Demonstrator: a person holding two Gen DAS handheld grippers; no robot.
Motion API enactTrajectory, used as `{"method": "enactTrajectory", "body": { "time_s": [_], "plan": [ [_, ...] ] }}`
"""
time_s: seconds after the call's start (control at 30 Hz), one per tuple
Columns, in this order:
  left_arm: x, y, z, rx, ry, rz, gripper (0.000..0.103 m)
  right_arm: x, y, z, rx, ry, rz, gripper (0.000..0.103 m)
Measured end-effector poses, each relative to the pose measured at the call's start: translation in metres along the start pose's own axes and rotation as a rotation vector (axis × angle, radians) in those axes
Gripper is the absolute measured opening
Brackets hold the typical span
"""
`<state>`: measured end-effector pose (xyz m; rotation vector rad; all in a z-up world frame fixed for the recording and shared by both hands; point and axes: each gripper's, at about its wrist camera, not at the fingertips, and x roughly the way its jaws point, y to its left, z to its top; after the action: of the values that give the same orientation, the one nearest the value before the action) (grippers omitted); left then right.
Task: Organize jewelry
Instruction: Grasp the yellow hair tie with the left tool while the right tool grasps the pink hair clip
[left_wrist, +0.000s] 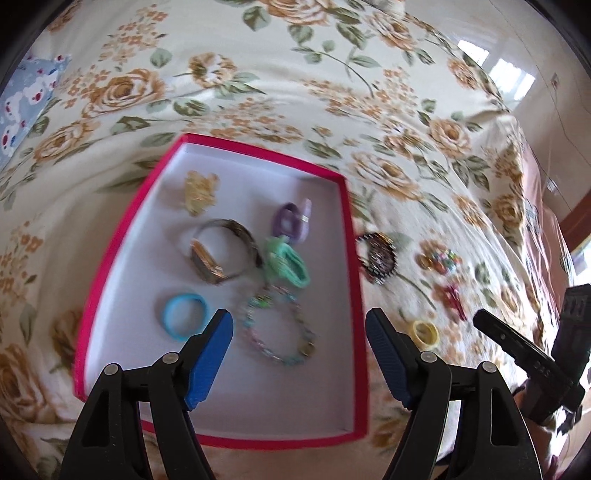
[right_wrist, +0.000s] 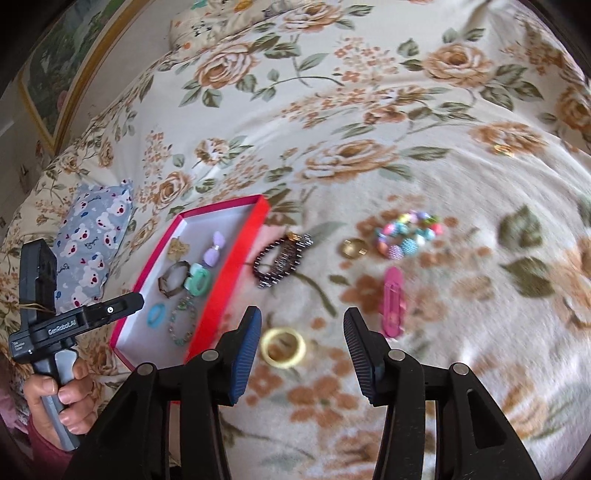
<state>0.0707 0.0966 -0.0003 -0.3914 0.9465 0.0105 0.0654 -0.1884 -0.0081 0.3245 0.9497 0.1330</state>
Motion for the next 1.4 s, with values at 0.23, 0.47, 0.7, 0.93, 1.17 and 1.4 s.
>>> {"method": "enactTrajectory", "body": {
  "time_s": [0.23, 0.47, 0.7, 0.93, 1.17, 1.4],
  "plan": [
    [0.012, -0.027, 0.0, 0.06, 0.028, -0.015, 0.074, -0.013, -0.027, -0.003, 0.046, -0.018, -0.044, 0.048],
    [0.027, -0.052, -0.002, 0.121, 0.06, -0.021, 0.074, -0.015, -0.037, -0.002, 0.053, -0.016, -0.053, 0.048],
    [0.052, -0.083, -0.002, 0.221, 0.099, -0.013, 0.074, -0.004, -0.037, -0.002, 0.025, 0.004, -0.06, 0.048],
    [0.085, -0.111, 0.0, 0.326, 0.133, 0.004, 0.069, 0.008, -0.039, 0.001, -0.004, 0.03, -0.084, 0.048],
    [0.119, -0.122, -0.003, 0.381, 0.183, 0.023, 0.047, 0.016, -0.044, 0.004, -0.01, 0.043, -0.097, 0.048],
    [0.125, -0.124, -0.005, 0.403, 0.169, -0.026, 0.005, 0.037, -0.034, 0.002, -0.088, 0.067, -0.164, 0.038]
  ]
}}
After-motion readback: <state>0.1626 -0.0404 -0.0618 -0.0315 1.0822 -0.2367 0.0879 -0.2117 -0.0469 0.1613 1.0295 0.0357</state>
